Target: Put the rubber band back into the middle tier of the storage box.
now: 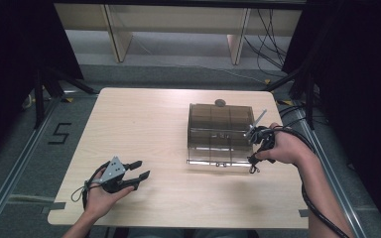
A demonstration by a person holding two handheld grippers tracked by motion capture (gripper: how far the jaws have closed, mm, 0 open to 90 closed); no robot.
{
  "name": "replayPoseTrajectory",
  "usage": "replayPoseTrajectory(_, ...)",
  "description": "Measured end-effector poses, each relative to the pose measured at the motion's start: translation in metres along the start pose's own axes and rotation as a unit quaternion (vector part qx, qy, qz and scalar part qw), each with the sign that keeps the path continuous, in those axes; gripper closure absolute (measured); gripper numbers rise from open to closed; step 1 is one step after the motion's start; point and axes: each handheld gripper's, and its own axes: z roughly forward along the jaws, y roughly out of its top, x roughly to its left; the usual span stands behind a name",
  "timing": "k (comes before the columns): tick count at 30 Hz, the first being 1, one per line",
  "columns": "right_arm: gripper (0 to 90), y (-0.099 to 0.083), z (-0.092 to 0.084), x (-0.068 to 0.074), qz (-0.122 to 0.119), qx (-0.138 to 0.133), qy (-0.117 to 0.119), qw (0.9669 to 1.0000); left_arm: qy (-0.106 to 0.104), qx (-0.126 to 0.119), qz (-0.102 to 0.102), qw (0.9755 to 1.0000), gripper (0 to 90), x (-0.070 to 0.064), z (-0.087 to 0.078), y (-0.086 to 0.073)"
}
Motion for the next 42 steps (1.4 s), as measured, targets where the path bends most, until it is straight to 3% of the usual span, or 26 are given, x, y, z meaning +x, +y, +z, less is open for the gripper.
replayPoseTrajectory(2, 86.8, 0.001, -0.001, -0.001, 0.003, 0.004, -0.010, 0.9999, 0.003, 0.004, 0.000, 1.0000, 49.8, 0.000, -0.001, 0.000)
replayPoseTrajectory(5, 86.8, 0.003, -0.002, -0.001, 0.012, 0.002, -0.004, 0.9999, 0.004, 0.004, 0.000, 1.0000, 49.8, 0.000, -0.001, 0.000)
replayPoseTrajectory(11, 86.8, 0.007, -0.003, -0.004, 0.003, 0.005, -0.015, 0.9999, 0.001, -0.002, -0.002, 1.0000, 49.8, 0.001, 0.000, 0.000)
replayPoseTrajectory(13, 86.8, 0.009, -0.003, -0.004, 0.003, 0.000, -0.005, 1.0000, 0.002, -0.002, -0.003, 1.0000, 49.8, 0.001, 0.000, 0.000)
replayPoseTrajectory(14, 86.8, 0.010, -0.003, -0.005, -0.009, -0.001, -0.006, 0.9999, 0.002, -0.002, -0.003, 1.0000, 49.8, 0.001, 0.000, 0.000)
replayPoseTrajectory(16, 86.8, 0.011, -0.003, -0.004, 0.010, 0.002, -0.005, 0.9999, 0.002, -0.002, -0.004, 1.0000, 49.7, 0.001, 0.000, 0.000)
replayPoseTrajectory(24, 86.8, 0.015, -0.005, -0.008, 0.006, -0.001, -0.010, 0.9999, 0.001, -0.003, -0.004, 1.0000, 49.7, 0.001, 0.000, 0.000)
replayPoseTrajectory(25, 86.8, 0.015, -0.005, -0.009, 0.003, 0.002, -0.021, 0.9998, 0.001, -0.003, -0.005, 1.0000, 49.7, 0.001, 0.000, 0.000)
replayPoseTrajectory(27, 86.8, 0.017, -0.006, -0.010, 0.001, -0.003, -0.013, 0.9999, 0.001, -0.002, -0.005, 1.0000, 49.7, 0.001, 0.000, 0.000)
replayPoseTrajectory(28, 86.8, 0.017, -0.006, -0.012, 0.000, 0.003, -0.023, 0.9997, 0.001, -0.002, -0.004, 1.0000, 49.7, 0.001, 0.000, 0.000)
replayPoseTrajectory(29, 86.8, 0.018, -0.006, -0.011, 0.009, -0.004, -0.012, 0.9999, 0.002, -0.002, -0.004, 1.0000, 49.7, 0.001, 0.000, 0.000)
replayPoseTrajectory(31, 86.8, 0.018, -0.007, -0.014, -0.002, -0.003, -0.024, 0.9997, 0.002, -0.003, -0.004, 1.0000, 49.7, 0.001, -0.001, 0.000)
replayPoseTrajectory(33, 86.8, 0.019, -0.007, -0.014, 0.008, -0.001, -0.021, 0.9997, 0.002, -0.002, -0.004, 1.0000, 49.7, 0.001, 0.000, 0.000)
replayPoseTrajectory(34, 86.8, 0.019, -0.007, -0.016, 0.000, -0.003, -0.027, 0.9996, 0.001, -0.002, -0.005, 1.0000, 49.7, 0.001, 0.000, 0.000)
replayPoseTrajectory(42, 86.8, 0.023, -0.007, -0.020, 0.004, -0.008, -0.026, 0.9996, 0.004, 0.001, -0.004, 1.0000, 49.7, 0.001, -0.001, 0.000)
